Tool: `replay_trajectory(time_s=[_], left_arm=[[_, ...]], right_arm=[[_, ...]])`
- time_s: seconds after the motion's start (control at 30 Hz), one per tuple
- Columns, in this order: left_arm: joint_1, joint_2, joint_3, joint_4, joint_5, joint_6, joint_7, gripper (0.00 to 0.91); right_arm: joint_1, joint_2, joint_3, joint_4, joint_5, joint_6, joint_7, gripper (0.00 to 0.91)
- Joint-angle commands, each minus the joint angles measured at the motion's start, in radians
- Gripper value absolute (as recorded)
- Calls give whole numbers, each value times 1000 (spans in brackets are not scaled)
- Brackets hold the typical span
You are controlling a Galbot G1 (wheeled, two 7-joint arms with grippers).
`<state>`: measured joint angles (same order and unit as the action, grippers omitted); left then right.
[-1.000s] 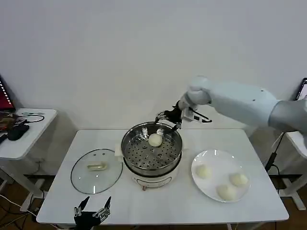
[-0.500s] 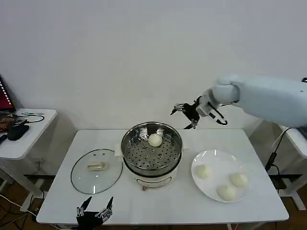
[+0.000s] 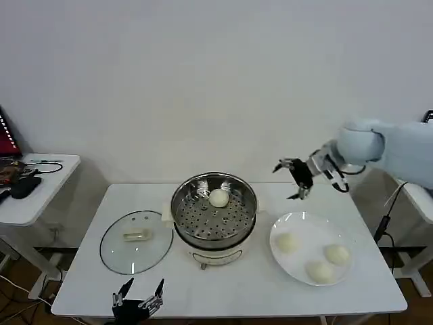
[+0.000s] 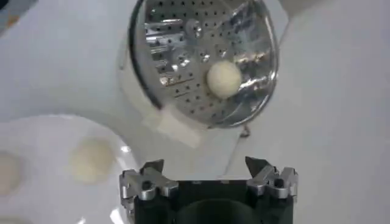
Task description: Take steamed baozi put them in steamer then cover it.
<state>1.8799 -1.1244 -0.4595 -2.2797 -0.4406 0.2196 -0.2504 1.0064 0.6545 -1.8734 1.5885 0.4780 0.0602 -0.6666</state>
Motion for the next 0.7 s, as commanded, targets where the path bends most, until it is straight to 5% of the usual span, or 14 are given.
replay_trajectory(time_s=[0.03,0.37,0.7], left_arm=[[0,-1,4,-3,3,0,0,907],[0,-5,5,-4,7,0,-1,907],[-3,-7,5,-17,8,7,-1,907]], right_arm=[[17,-87,-74,60,47,-76,7,907],[-136,-114,8,13,32,-86,-13,907],[-320,-39,125,-94,16,-70,-38,907]])
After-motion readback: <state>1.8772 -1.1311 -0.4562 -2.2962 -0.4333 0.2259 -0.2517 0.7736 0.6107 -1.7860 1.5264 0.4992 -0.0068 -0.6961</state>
